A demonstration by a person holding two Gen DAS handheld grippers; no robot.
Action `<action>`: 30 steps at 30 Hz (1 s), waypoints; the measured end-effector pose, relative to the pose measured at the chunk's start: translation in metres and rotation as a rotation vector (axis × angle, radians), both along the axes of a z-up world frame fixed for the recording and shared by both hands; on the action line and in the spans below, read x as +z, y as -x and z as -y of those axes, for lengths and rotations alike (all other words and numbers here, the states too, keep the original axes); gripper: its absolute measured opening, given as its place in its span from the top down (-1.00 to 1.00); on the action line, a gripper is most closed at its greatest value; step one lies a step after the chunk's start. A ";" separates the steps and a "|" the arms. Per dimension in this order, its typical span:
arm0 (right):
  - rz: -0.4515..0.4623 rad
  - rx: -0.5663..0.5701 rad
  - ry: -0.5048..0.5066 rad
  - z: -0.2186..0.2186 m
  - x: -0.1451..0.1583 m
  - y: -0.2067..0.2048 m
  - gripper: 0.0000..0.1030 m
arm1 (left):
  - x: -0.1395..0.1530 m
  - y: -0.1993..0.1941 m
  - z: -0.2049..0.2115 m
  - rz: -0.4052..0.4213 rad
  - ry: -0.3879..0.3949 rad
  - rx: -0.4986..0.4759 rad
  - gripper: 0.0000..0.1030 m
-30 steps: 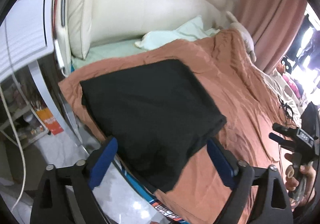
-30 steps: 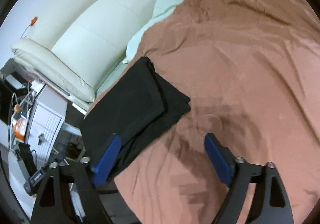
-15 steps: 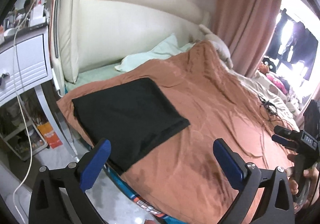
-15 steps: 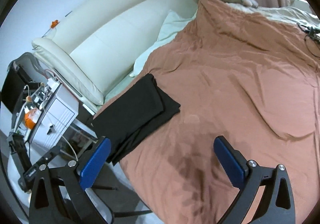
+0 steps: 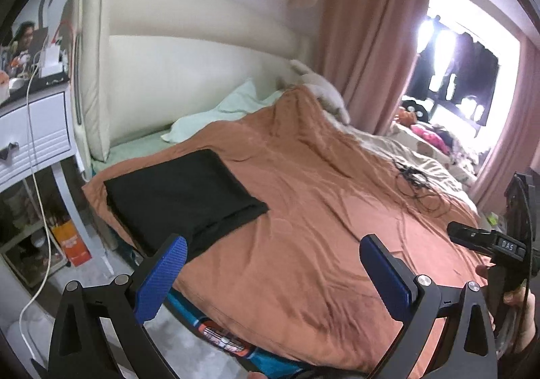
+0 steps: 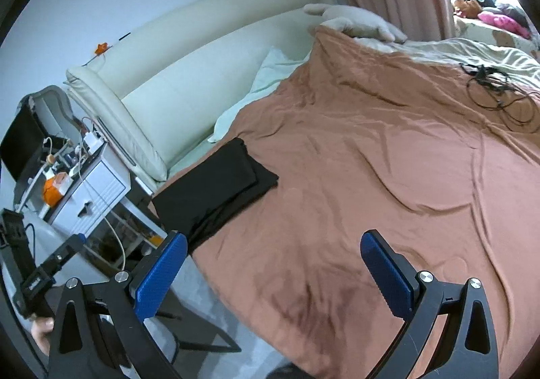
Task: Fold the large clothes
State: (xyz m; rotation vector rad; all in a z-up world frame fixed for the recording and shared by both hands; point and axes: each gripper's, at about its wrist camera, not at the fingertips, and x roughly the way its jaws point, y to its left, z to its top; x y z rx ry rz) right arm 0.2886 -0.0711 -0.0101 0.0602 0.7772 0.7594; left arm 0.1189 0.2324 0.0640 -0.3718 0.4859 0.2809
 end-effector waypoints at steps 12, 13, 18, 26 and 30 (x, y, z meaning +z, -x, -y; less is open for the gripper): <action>0.116 -0.102 0.000 0.061 0.005 0.079 -1.00 | -0.006 0.047 0.055 0.049 -0.057 -0.077 -0.99; 0.139 -0.112 0.003 0.068 0.004 0.087 -1.00 | -0.007 0.050 0.059 0.054 -0.073 -0.077 -0.99; 0.213 -0.167 0.016 0.100 -0.005 0.121 -1.00 | -0.016 0.070 0.081 0.086 -0.146 -0.092 -0.99; 0.253 -0.251 0.007 0.137 -0.035 0.160 -1.00 | -0.037 0.091 0.101 0.106 -0.181 -0.110 -0.99; 0.271 -0.285 0.017 0.149 -0.048 0.174 -1.00 | -0.053 0.094 0.106 0.089 -0.154 -0.119 -0.99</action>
